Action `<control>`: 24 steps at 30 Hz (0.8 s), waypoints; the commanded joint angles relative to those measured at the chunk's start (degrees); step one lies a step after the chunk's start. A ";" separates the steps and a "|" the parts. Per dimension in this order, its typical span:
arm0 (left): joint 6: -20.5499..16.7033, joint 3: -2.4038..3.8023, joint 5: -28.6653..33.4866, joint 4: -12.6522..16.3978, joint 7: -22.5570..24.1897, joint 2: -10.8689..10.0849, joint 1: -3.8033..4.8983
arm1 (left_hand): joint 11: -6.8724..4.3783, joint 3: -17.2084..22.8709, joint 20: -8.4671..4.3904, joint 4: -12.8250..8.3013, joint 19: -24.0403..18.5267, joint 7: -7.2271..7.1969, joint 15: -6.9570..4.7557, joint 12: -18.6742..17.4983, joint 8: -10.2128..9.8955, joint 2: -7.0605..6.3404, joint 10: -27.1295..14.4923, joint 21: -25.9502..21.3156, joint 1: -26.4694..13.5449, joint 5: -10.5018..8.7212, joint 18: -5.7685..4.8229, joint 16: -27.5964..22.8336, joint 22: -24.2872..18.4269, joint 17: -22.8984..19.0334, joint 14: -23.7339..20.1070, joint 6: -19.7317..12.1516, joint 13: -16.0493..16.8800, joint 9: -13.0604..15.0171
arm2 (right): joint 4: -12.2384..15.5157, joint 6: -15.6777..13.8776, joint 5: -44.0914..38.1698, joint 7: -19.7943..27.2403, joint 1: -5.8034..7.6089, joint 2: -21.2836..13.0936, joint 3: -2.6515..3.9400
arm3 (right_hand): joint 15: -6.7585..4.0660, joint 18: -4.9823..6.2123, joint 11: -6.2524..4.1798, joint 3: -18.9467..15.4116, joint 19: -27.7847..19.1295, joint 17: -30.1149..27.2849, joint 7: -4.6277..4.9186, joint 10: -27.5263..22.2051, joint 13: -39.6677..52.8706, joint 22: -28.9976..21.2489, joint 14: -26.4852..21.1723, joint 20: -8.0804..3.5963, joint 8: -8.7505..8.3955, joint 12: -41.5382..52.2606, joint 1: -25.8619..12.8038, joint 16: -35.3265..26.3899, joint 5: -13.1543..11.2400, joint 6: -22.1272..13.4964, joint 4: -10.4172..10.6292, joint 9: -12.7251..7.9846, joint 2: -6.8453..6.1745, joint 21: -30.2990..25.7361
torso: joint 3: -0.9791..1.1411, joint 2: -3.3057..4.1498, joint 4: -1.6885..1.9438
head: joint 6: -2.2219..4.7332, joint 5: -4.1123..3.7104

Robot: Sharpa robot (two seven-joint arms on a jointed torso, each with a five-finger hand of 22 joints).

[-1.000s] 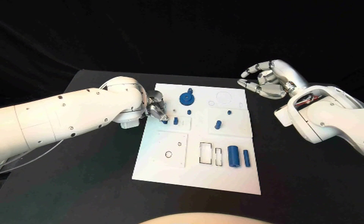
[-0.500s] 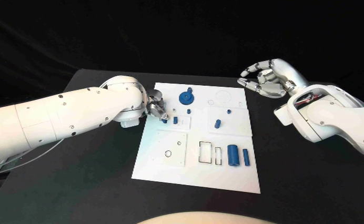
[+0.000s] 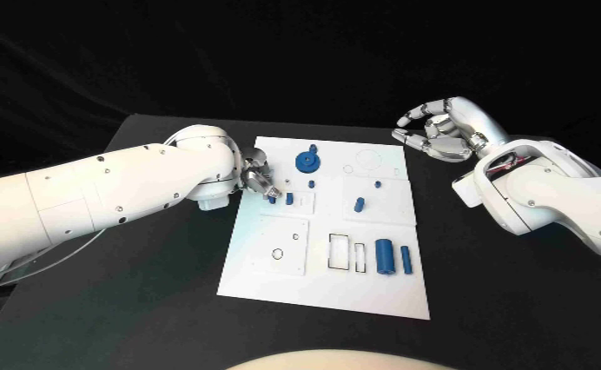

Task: Assemble the parts on the task board

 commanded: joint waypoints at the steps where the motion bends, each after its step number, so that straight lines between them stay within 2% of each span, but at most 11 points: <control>1: 1.68 -0.17 0.16 -0.23 -0.72 0.11 -0.21 | -0.14 -1.03 -0.40 0.48 0.14 0.42 -0.39 0.24 -0.33 0.02 0.15 0.01 -0.46 -0.27 -0.57 0.21 4.54 15.09 5.85 0.19 0.00 -0.11 | 0.09 0.28 -0.17 0.53 -0.03 -0.01 0.00 | -0.42 -0.29 -0.28 -0.31 4.82 10.34 -0.22 -0.11 2.87 13.76 4.74 -0.44 0.36 -0.33 -0.07 -0.22 0.18 0.16 -0.01 0.08 0.40 -0.25 | -0.02 -0.03 0.00 | -0.03 -0.01; 16: 1.34 -0.16 0.09 -0.54 -0.74 -0.08 -0.21 | -0.10 -4.36 -0.37 2.38 0.17 0.47 -0.37 0.35 -0.65 0.00 0.17 -0.01 -0.06 -0.17 -0.58 0.21 4.59 15.09 5.85 0.30 0.15 -0.21 | 0.13 0.25 -0.15 0.53 -0.03 -0.15 0.00 | -0.41 -0.24 -0.26 -0.43 4.69 10.16 -0.20 -0.21 2.77 13.63 4.70 -0.45 0.34 -0.42 -0.19 -0.29 0.15 0.09 0.06 0.07 0.32 -0.43 | -0.03 -0.02 0.01 | -0.07 -0.06; 19: 0.70 -0.14 0.12 -0.44 -0.69 -0.15 -0.22 | -0.02 -6.76 -0.35 3.99 0.17 0.56 -0.31 0.34 -0.76 -0.36 0.14 -0.04 -0.48 -0.22 -0.58 0.21 4.59 15.09 5.85 0.40 0.14 -0.22 | 0.12 0.24 -0.15 0.53 -0.03 -0.16 0.00 | -0.41 -0.24 -0.26 -0.43 4.69 10.16 -0.20 -0.21 2.77 13.63 4.70 -0.45 0.34 -0.42 -0.19 -0.29 0.15 0.09 0.06 0.07 0.32 -0.43 | -0.06 0.02 0.00 | -0.05 -0.11; 24: -0.73 0.01 0.21 -0.19 -0.58 -0.29 -0.23 | 0.06 -9.60 -0.32 5.02 0.15 0.65 -0.24 0.31 -0.97 -0.08 0.11 -0.09 -2.30 -0.32 -0.57 0.21 4.54 15.09 5.85 0.47 0.12 -0.28 | 0.10 0.23 -0.15 0.54 -0.03 -0.17 0.00 | -0.41 -0.21 -0.26 -0.50 4.64 9.97 -0.20 -0.25 2.73 13.57 4.65 -0.45 0.34 -0.47 -0.29 -0.36 0.15 0.06 0.09 0.07 0.30 -0.51 | -0.06 0.00 -0.01 | -0.09 -0.13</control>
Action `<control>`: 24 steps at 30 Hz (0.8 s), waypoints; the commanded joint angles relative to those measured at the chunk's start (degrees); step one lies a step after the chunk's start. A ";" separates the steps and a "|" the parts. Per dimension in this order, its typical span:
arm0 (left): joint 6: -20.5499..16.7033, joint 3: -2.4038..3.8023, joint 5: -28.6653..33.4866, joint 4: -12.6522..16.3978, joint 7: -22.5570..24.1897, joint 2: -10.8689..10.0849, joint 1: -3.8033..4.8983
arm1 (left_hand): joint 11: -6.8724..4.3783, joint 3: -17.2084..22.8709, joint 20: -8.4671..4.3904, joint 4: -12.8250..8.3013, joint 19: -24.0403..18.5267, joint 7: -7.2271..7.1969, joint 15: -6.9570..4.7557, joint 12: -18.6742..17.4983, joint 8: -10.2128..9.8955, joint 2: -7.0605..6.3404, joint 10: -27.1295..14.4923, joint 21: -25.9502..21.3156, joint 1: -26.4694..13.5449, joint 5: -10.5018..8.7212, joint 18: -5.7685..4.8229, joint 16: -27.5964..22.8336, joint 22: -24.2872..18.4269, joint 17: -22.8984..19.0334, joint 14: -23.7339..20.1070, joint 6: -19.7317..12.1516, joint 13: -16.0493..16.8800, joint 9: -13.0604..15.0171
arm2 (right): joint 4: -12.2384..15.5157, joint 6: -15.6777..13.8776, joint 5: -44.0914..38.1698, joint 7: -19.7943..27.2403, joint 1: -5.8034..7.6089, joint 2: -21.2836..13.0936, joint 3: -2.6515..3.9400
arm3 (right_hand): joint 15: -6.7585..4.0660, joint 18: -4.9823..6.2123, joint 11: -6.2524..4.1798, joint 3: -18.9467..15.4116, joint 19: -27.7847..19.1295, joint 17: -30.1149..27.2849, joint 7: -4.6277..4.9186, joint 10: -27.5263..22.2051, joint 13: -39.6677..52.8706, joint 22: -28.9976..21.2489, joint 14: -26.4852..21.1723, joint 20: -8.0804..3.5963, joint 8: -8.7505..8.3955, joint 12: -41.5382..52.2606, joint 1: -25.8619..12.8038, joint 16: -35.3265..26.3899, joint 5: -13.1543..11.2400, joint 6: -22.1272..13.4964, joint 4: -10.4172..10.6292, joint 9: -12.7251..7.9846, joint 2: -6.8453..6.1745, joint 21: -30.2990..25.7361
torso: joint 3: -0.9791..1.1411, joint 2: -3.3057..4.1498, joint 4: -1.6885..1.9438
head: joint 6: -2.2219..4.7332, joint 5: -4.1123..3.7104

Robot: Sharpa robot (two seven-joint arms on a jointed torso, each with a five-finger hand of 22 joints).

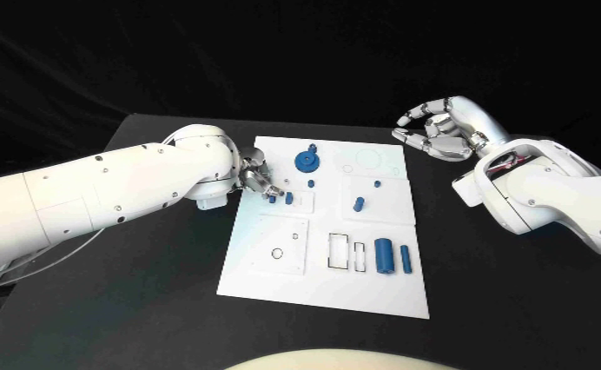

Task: Assemble the parts on the task board

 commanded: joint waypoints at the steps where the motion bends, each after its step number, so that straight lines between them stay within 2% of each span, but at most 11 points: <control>1: -1.01 -0.03 0.14 0.07 -0.59 -0.15 -0.18 | 0.06 -1.07 -0.32 0.19 0.17 0.38 -0.25 0.32 -0.31 0.27 0.12 -0.08 -0.89 -0.34 -0.57 0.20 4.53 15.09 5.85 -0.06 0.05 -0.12 | 0.06 0.23 -0.20 0.48 -0.03 -0.01 0.00 | -0.41 -0.21 -0.26 -0.40 4.64 9.93 -0.20 -0.25 2.74 13.58 4.65 -0.45 0.34 -0.24 -0.29 -0.36 0.15 0.06 0.00 0.08 0.30 -0.25 | 0.02 0.01 -0.02 | 0.05 -0.05; 5: -2.28 0.08 0.33 0.26 -0.45 -0.30 -0.18 | 0.04 -2.80 -0.33 0.24 0.15 0.36 -0.26 0.32 -0.51 0.87 0.10 -0.11 -2.16 -0.62 -0.55 0.20 4.49 15.09 5.85 -0.16 0.05 -0.16 | 0.04 0.22 -0.20 0.49 -0.03 -0.01 0.00 | -0.41 -0.21 -0.26 -0.40 4.64 9.93 -0.20 -0.25 2.74 13.58 4.65 -0.45 0.34 -0.24 -0.29 -0.36 0.15 0.06 0.00 0.08 0.30 -0.25 | 0.03 0.02 -0.02 | 0.06 -0.10; 12: -4.21 0.26 0.46 0.66 -0.03 -0.79 -0.19 | 0.03 -3.55 -0.35 0.24 0.09 0.35 -0.27 0.20 -0.59 1.16 0.01 -0.18 -2.63 -0.88 -0.52 0.20 4.37 15.09 5.85 -0.22 -0.11 -0.17 | 0.02 0.18 -0.20 0.52 -0.04 -0.05 0.00 | -0.41 -0.18 -0.26 -0.44 4.58 9.93 -0.19 -0.26 2.73 13.52 4.65 -0.45 0.34 -0.24 -0.35 -0.36 0.14 0.04 0.02 0.08 0.30 -0.33 | 0.03 0.00 0.05 | 0.09 -0.28; 16: -7.80 0.76 1.62 1.23 1.84 -1.31 -0.18 | 0.17 -4.01 -0.36 0.19 -0.12 0.51 -0.19 -0.72 -0.99 1.60 -0.68 -0.38 -2.52 -0.84 -0.44 0.20 4.01 15.09 5.85 -0.86 -1.23 -0.29 | -0.01 0.15 -0.20 0.54 -0.04 -0.07 0.00 | -0.41 -0.18 -0.26 -0.44 4.58 9.93 -0.19 -0.26 2.73 13.52 4.65 -0.45 0.34 -0.24 -0.35 -0.36 0.14 0.04 0.02 0.08 0.30 -0.33 | 0.04 -0.01 0.03 | 0.15 -0.31; 17: -9.01 0.86 2.30 1.39 2.64 -1.43 -0.18 | 0.43 -4.11 -0.34 0.24 -0.90 0.81 -0.02 -2.24 -1.49 2.14 -1.84 -1.07 -2.34 -0.65 -0.14 0.20 2.71 15.09 5.85 -1.68 -3.04 -0.45 | -0.01 0.15 -0.20 0.55 -0.05 -0.07 0.00 | -0.41 -0.18 -0.26 -0.44 4.58 9.93 -0.19 -0.26 2.73 13.52 4.65 -0.45 0.34 -0.24 -0.35 -0.36 0.14 0.04 0.02 0.08 0.30 -0.33 | 0.03 -0.01 0.03 | 0.21 -0.34; 18: -10.31 0.95 3.11 1.55 3.57 -1.54 -0.17 | 1.00 -4.45 -0.13 0.12 -2.19 1.47 0.44 -5.70 -2.39 2.53 -4.52 -2.28 -1.61 -0.44 0.32 -0.14 0.58 14.48 5.65 -3.11 -7.10 -0.79 | -0.02 0.14 -0.20 0.55 -0.05 -0.08 0.00 | -0.41 -0.18 -0.26 -0.44 4.58 9.93 -0.19 -0.26 2.73 13.52 4.65 -0.45 0.34 -0.24 -0.35 -0.36 0.14 0.04 0.02 0.08 0.30 -0.33 | 0.04 -0.03 0.03 | 0.23 -0.36; 20: -13.28 1.10 5.25 1.88 6.38 -1.71 -0.16 | 1.76 -4.87 0.32 0.16 -4.05 2.33 1.09 -10.32 -3.47 2.43 -8.23 -4.07 -0.40 -0.35 0.97 -1.09 -2.43 12.86 5.09 -4.72 -12.33 -1.30 | -0.04 0.12 -0.20 0.56 -0.05 -0.09 0.00 | -0.41 -0.18 -0.26 -0.44 4.58 9.93 -0.19 -0.26 2.73 13.52 4.65 -0.45 0.34 -0.24 -0.35 -0.36 0.14 0.04 0.02 0.08 0.30 -0.33 | 0.05 -0.08 0.05 | 0.26 -0.46; 22: -15.95 1.18 7.28 2.12 9.77 -1.74 -0.15 | 3.02 -5.58 1.22 0.18 -9.04 3.61 2.19 -17.33 -4.55 2.27 -14.63 -8.94 1.15 -0.38 2.58 -5.01 -10.09 6.82 2.51 -7.12 -19.78 -1.76 | -0.05 0.10 -0.20 0.56 -0.05 -0.10 0.00 | -0.41 -0.18 -0.26 -0.44 4.58 9.93 -0.19 -0.26 2.73 13.52 4.65 -0.45 0.34 -0.24 -0.35 -0.36 0.14 0.04 0.02 0.08 0.30 -0.33 | 0.07 -0.08 0.07 | 0.28 -0.50; 23: -17.22 1.20 8.13 2.22 11.86 -1.71 -0.15 | 3.86 -5.62 1.84 0.07 -12.33 4.56 2.97 -18.90 -5.28 2.42 -17.14 -12.30 2.39 -0.37 3.53 -7.70 -14.98 3.06 0.54 -8.93 -20.81 -2.16 | -0.05 0.08 -0.20 0.56 -0.05 -0.10 0.00 | -0.41 -0.18 -0.26 -0.44 4.58 9.93 -0.19 -0.26 2.73 13.52 4.65 -0.45 0.34 -0.24 -0.35 -0.36 0.14 0.04 0.02 0.08 0.30 -0.33 | 0.06 -0.07 0.10 | 0.32 -0.57; 24: -18.51 1.20 8.73 2.33 14.16 -1.66 -0.15 | 4.39 -5.65 2.28 0.18 -13.63 5.07 3.40 -19.61 -5.61 2.44 -18.34 -13.84 3.29 -0.34 3.91 -8.96 -16.99 1.39 -0.41 -9.85 -21.32 -2.44 | -0.06 0.07 -0.20 0.57 -0.05 -0.10 0.00 | -0.41 -0.18 -0.26 -0.44 4.58 9.93 -0.19 -0.26 2.73 13.52 4.65 -0.45 0.34 -0.24 -0.35 -0.36 0.14 0.04 0.02 0.08 0.30 -0.33 | 0.06 -0.07 0.11 | 0.32 -0.59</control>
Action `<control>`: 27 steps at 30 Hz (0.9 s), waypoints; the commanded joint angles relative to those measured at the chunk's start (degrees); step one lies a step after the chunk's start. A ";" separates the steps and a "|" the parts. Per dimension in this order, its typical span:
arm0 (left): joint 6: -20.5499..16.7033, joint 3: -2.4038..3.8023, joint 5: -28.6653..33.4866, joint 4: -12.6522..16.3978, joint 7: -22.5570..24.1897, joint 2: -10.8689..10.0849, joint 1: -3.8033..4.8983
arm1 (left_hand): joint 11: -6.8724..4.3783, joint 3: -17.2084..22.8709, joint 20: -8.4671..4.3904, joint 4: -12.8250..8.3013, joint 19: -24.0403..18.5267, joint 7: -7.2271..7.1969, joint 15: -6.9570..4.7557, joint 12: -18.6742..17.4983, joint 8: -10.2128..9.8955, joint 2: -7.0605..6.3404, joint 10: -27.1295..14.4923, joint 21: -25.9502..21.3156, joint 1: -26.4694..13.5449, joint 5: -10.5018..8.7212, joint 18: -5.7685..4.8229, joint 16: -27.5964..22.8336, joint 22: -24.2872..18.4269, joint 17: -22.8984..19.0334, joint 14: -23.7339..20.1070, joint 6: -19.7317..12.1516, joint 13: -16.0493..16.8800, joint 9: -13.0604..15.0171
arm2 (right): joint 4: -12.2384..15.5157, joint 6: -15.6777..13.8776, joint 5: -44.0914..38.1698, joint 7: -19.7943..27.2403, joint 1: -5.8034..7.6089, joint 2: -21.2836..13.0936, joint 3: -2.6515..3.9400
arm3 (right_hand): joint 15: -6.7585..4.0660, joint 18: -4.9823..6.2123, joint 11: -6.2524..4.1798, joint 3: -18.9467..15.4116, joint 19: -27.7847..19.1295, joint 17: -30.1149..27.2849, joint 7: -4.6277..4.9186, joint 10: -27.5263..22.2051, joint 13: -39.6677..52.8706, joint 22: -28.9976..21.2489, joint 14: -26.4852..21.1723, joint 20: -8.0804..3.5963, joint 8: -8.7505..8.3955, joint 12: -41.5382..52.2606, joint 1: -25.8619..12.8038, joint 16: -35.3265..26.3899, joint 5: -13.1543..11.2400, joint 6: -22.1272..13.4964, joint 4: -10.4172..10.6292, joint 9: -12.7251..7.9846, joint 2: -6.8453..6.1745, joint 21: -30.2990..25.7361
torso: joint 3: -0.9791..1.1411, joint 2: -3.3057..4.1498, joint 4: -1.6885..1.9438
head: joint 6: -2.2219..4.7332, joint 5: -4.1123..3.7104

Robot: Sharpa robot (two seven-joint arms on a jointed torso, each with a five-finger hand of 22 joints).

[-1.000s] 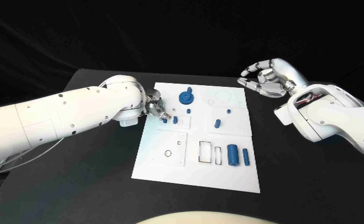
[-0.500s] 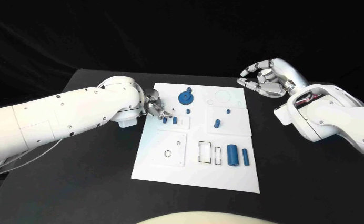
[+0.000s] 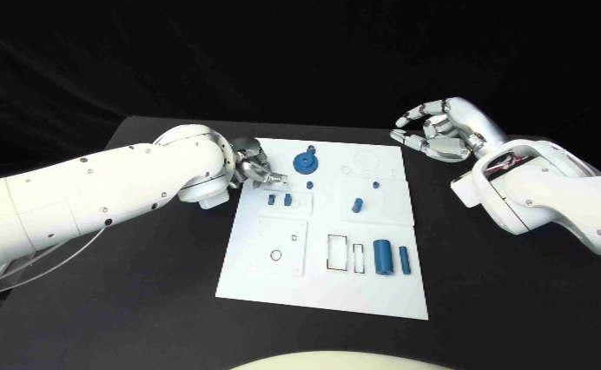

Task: Assemble the parts on the task board

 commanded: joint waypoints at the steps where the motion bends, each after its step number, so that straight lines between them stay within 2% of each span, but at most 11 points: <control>1: -9.79 0.02 5.59 0.59 12.19 0.21 0.02 | 1.48 -0.42 1.21 0.07 -4.82 1.56 1.25 -2.75 -1.06 -0.07 -3.95 -5.40 2.57 0.19 1.33 -4.31 -7.36 -1.09 -1.62 -2.78 -2.23 -0.77 | 0.00 0.08 -0.24 0.51 -0.04 -0.01 0.00 | -0.41 -0.18 -0.26 -0.38 4.58 9.95 -0.19 -0.26 2.69 13.54 4.65 -0.45 0.34 -0.25 -0.35 -0.36 0.15 0.04 -0.05 0.09 0.30 -0.33 | 0.03 -0.01 0.07 | 0.12 -0.22; 2: -11.61 -0.08 5.23 0.79 14.96 0.30 0.00 | 3.02 0.29 2.37 -0.65 -13.29 2.96 2.48 -5.44 -2.38 -0.41 -8.16 -14.52 5.86 0.04 3.16 -12.34 -19.19 -10.67 -8.24 -5.50 -3.77 -1.59 | -0.03 0.07 -0.24 0.52 -0.04 -0.01 0.00 | -0.41 -0.16 -0.26 -0.41 4.52 9.88 -0.19 -0.25 2.71 13.48 4.63 -0.45 0.34 -0.23 -0.41 -0.39 0.16 0.03 -0.03 0.09 0.33 -0.42 | 0.01 0.02 0.05 | 0.14 -0.25; 3: -12.61 -0.16 4.73 0.91 16.62 0.37 -0.03 | 3.12 0.62 2.62 -0.89 -15.30 3.20 2.86 -6.18 -2.76 -0.64 -9.16 -17.19 7.70 0.29 3.91 -14.86 -22.30 -13.58 -10.31 -6.21 -4.39 -2.00 | -0.04 0.07 -0.24 0.53 -0.04 -0.01 0.00 | -0.41 -0.16 -0.26 -0.41 4.52 9.88 -0.19 -0.25 2.71 13.48 4.63 -0.45 0.34 -0.23 -0.41 -0.39 0.16 0.03 -0.03 0.09 0.33 -0.42 | -0.02 0.02 0.04 | 0.15 -0.27; 5: -15.46 -0.40 1.85 1.28 21.56 0.64 -0.29 | 4.24 1.00 3.57 -1.28 -15.10 4.47 3.73 -7.81 -4.06 -1.49 -11.21 -19.24 12.35 0.24 4.14 -16.30 -23.70 -15.35 -11.38 -7.81 -6.22 -3.62 | -0.11 0.07 -0.23 0.55 -0.05 -0.02 0.00 | -0.41 -0.12 -0.26 -0.41 4.42 9.73 -0.19 -0.29 2.66 13.38 4.59 -0.45 0.34 -0.28 -0.41 -0.44 0.16 0.02 -0.04 0.09 0.34 -0.56 | -0.06 -0.01 0.09 | 0.22 -0.38; 7: -17.73 -0.67 -2.11 1.43 25.37 0.99 -0.62 | 4.50 2.68 4.03 -3.43 -15.96 4.34 4.10 -10.11 -5.57 -2.08 -14.01 -20.87 17.67 0.26 4.22 -21.49 -24.60 -21.35 -16.33 -9.29 -8.07 -5.19 | -0.18 0.10 -0.23 0.55 -0.07 -0.03 -0.01 | -0.41 -0.12 -0.26 -0.41 4.42 9.73 -0.19 -0.29 2.66 13.38 4.59 -0.45 0.34 -0.28 -0.41 -0.44 0.16 0.02 -0.04 0.09 0.34 -0.56 | -0.07 -0.03 0.13 | 0.23 -0.56; 10: -19.29 -0.98 -10.08 1.35 28.86 1.66 -1.20 | 4.39 4.70 4.10 -5.50 -15.83 4.37 4.00 -12.30 -6.73 -2.60 -15.52 -21.35 22.33 0.19 4.29 -21.70 -24.90 -21.97 -16.84 -9.11 -10.25 -7.01 | -0.26 0.17 -0.21 0.57 -0.18 0.00 -0.02 | -0.41 -0.10 -0.26 -0.41 4.38 9.71 -0.20 -0.40 2.54 13.33 4.59 -0.45 0.35 -0.39 -0.40 -0.45 0.18 0.02 -0.05 0.09 0.35 -0.62 | -0.06 0.03 0.03 | 0.47 -0.51; 11: -19.30 -1.04 -12.32 1.26 29.32 1.87 -1.36 | 4.59 5.34 4.13 -5.30 -15.26 4.26 4.12 -14.13 -7.39 -3.46 -15.51 -21.16 23.17 -0.04 4.28 -21.36 -24.80 -22.73 -16.54 -6.95 -12.54 -8.92 | -0.28 0.18 -0.21 0.57 -0.23 0.01 -0.02 | -0.41 -0.10 -0.26 -0.41 4.38 9.71 -0.20 -0.40 2.54 13.33 4.59 -0.45 0.35 -0.39 -0.40 -0.45 0.18 0.02 -0.05 0.09 0.35 -0.62 | -0.09 0.04 0.01 | 0.49 -0.52; 12: -19.24 -1.09 -13.88 1.17 29.55 2.04 -1.47 | 4.59 5.34 4.13 -5.30 -15.26 4.26 4.12 -14.13 -7.39 -3.46 -15.51 -21.16 23.17 -0.04 4.28 -21.36 -24.80 -22.73 -16.54 -6.95 -12.54 -8.92 | -0.29 0.20 -0.21 0.57 -0.26 0.03 -0.03 | -0.41 -0.09 -0.26 -0.41 4.37 9.69 -0.20 -0.40 2.54 13.33 4.58 -0.45 0.35 -0.40 -0.39 -0.45 0.18 0.02 -0.05 0.09 0.36 -0.64 | -0.09 0.04 0.01 | 0.49 -0.52; 14: -18.82 -1.21 -17.60 0.80 29.81 2.56 -1.73 | 4.46 5.64 4.15 -4.91 -14.68 3.69 4.10 -16.32 -8.72 -4.31 -15.07 -20.81 24.04 -0.08 4.31 -20.10 -24.56 -23.24 -15.74 -4.40 -15.82 -11.85 | -0.31 0.22 -0.20 0.59 -0.36 0.05 -0.03 | -0.41 -0.09 -0.26 -0.40 4.36 9.68 -0.20 -0.41 2.54 13.32 4.58 -0.45 0.35 -0.40 -0.38 -0.46 0.19 0.02 -0.06 0.09 0.37 -0.65 | -0.04 0.06 -0.09 | 0.56 -0.43; 16: -17.59 -1.30 -20.84 0.31 29.47 3.13 -1.99 | 4.42 5.46 4.08 -4.85 -14.41 3.46 4.05 -17.06 -9.36 -4.56 -14.99 -20.53 24.24 -0.10 4.33 -18.87 -24.37 -22.51 -14.86 -4.09 -16.93 -12.84 | -0.34 0.24 -0.20 0.60 -0.44 0.09 -0.03 | -0.41 -0.09 -0.26 -0.40 4.36 9.68 -0.20 -0.41 2.54 13.32 4.58 -0.45 0.35 -0.40 -0.38 -0.46 0.19 0.02 -0.06 0.09 0.37 -0.65 | -0.02 0.06 -0.09 | 0.62 -0.41; 27: -10.18 -1.50 -31.06 -3.81 25.52 6.86 -3.30 | 4.04 3.55 3.49 -4.14 -6.56 2.45 3.21 -21.34 -12.45 -4.34 -15.05 -10.40 25.72 0.03 2.17 -11.38 -11.87 -19.12 -9.50 -2.29 -23.44 -17.84 | -0.42 0.32 -0.20 0.63 -0.66 0.26 -0.04 | -0.42 -0.08 -0.27 -0.38 4.34 9.69 -0.20 -0.46 2.48 13.29 4.58 -0.46 0.36 -0.46 -0.32 -0.46 0.24 0.01 -0.10 0.09 0.42 -0.69 | -0.02 0.15 -0.18 | 0.67 -0.48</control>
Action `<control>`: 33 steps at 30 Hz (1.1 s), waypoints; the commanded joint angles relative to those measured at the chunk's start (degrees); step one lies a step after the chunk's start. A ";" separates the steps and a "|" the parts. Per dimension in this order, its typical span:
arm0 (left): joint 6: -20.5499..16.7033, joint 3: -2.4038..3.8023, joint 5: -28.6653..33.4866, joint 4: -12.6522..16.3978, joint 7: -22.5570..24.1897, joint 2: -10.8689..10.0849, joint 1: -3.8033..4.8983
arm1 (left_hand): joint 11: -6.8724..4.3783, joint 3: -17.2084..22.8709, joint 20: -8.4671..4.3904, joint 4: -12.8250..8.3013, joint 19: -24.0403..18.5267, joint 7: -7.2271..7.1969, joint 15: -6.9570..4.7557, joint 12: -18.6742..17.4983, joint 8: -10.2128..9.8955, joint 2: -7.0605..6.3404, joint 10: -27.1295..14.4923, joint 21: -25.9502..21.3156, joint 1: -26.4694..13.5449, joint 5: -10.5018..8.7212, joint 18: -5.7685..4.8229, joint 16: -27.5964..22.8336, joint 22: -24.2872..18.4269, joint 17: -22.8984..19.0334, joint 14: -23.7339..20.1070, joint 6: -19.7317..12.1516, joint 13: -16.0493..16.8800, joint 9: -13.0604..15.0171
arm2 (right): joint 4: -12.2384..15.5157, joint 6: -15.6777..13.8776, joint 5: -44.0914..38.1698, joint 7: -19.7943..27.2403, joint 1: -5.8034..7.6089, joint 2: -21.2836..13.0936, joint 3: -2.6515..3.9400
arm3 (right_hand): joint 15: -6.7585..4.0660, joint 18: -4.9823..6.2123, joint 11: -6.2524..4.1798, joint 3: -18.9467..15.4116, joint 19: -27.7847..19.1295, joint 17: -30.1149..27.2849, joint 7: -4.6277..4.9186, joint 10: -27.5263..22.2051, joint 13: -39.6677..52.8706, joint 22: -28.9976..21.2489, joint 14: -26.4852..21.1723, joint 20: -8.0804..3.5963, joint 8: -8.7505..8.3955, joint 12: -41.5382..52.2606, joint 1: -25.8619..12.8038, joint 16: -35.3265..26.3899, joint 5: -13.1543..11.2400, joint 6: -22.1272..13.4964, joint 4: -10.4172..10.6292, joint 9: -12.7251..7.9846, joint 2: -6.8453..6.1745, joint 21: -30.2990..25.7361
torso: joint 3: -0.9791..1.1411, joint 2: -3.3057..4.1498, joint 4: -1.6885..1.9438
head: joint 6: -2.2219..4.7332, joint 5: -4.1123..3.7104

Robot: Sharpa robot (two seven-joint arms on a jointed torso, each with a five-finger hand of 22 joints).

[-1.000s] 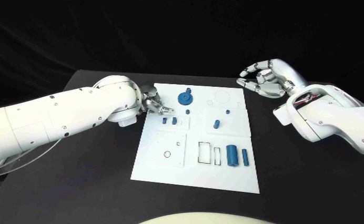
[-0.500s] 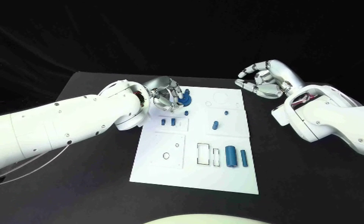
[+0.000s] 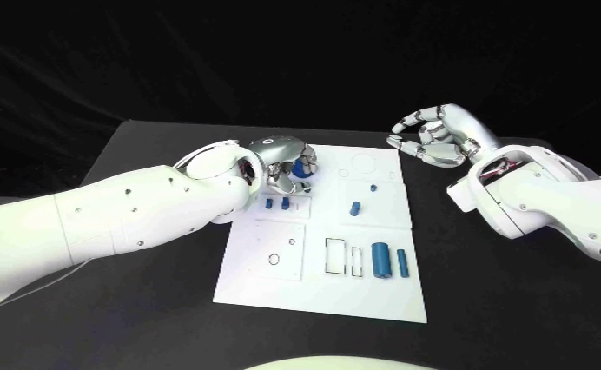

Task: Assemble the parts on the task board

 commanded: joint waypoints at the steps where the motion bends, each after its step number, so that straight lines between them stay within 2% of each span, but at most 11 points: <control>1: 4.50 0.01 -7.08 -0.96 -1.05 0.95 -0.18 | -0.05 -0.21 -0.03 0.17 0.93 -0.04 -0.11 -0.26 -0.39 -0.05 0.58 1.11 0.80 0.04 -0.74 0.81 1.38 0.55 0.74 0.56 -0.59 -0.41 | -0.01 0.32 -0.23 0.50 -0.08 0.06 0.00 | -0.42 -0.08 -0.06 -0.39 4.34 9.71 -0.20 -0.25 2.50 13.31 4.58 -0.46 0.36 -0.25 -0.33 -0.24 0.24 0.01 -0.10 0.10 0.42 -0.25 | 0.06 0.07 -0.09 | -0.02 -0.03; 5: 5.67 -0.02 -8.54 -2.09 -2.20 2.00 -0.31 | -0.17 -0.16 -0.24 0.48 2.86 -0.23 -0.34 -1.10 -0.88 -0.09 0.91 3.47 1.03 0.04 -1.23 2.46 4.34 1.71 2.35 1.24 -2.02 -1.34 | 0.01 0.33 -0.23 0.50 -0.10 0.11 0.00 | -0.42 -0.08 -0.06 -0.39 4.34 9.71 -0.20 -0.25 2.50 13.31 4.58 -0.46 0.36 -0.25 -0.33 -0.24 0.24 0.01 -0.10 0.10 0.42 -0.25 | 0.07 0.07 -0.06 | -0.10 -0.08; 12: 7.38 -0.04 -9.43 -3.09 -3.25 3.05 -0.37 | -0.24 -0.05 -0.34 0.65 4.40 -0.38 -0.42 -1.54 -1.22 0.11 1.43 5.27 1.31 0.03 -1.68 3.54 6.67 2.47 3.52 1.82 -3.03 -2.03 | 0.02 0.34 -0.23 0.49 -0.11 0.16 0.00 | -0.42 -0.08 -0.06 -0.39 4.34 9.71 -0.20 -0.25 2.50 13.31 4.58 -0.46 0.36 -0.25 -0.33 -0.24 0.24 0.01 -0.10 0.10 0.42 -0.25 | 0.11 0.00 0.02 | -0.20 -0.18; 22: 8.77 -0.06 -9.49 -4.14 -3.34 4.48 -0.44 | -1.28 1.97 -0.77 0.50 6.72 -1.02 -1.16 -1.69 -1.43 0.92 6.17 8.27 2.30 -0.07 -2.39 5.64 10.63 4.07 5.64 5.29 -4.90 -3.25 | 0.04 0.38 -0.23 0.51 -0.12 0.31 0.00 | -0.42 -0.08 -0.07 -0.37 4.34 9.72 -0.21 -0.22 2.54 13.31 4.58 -0.46 0.38 -0.22 -0.26 -0.25 0.32 0.01 -0.13 0.10 0.50 -0.25 | 0.04 0.02 0.01 | -0.42 -0.25; 33: 8.79 -0.07 -9.46 -4.43 -4.21 4.95 -0.54 | -2.20 3.82 -1.28 -0.66 8.21 -1.34 -1.75 -2.16 -1.85 1.82 10.88 10.21 2.89 -0.58 -2.91 6.44 13.28 4.27 6.55 8.45 -5.99 -3.93 | 0.08 0.43 -0.23 0.49 -0.12 0.35 0.00 | -0.42 -0.08 -0.07 -0.37 4.34 9.72 -0.21 -0.22 2.54 13.31 4.58 -0.46 0.38 -0.22 -0.26 -0.25 0.32 0.01 -0.13 0.10 0.50 -0.25 | 0.09 -0.05 0.08 | -0.62 -0.36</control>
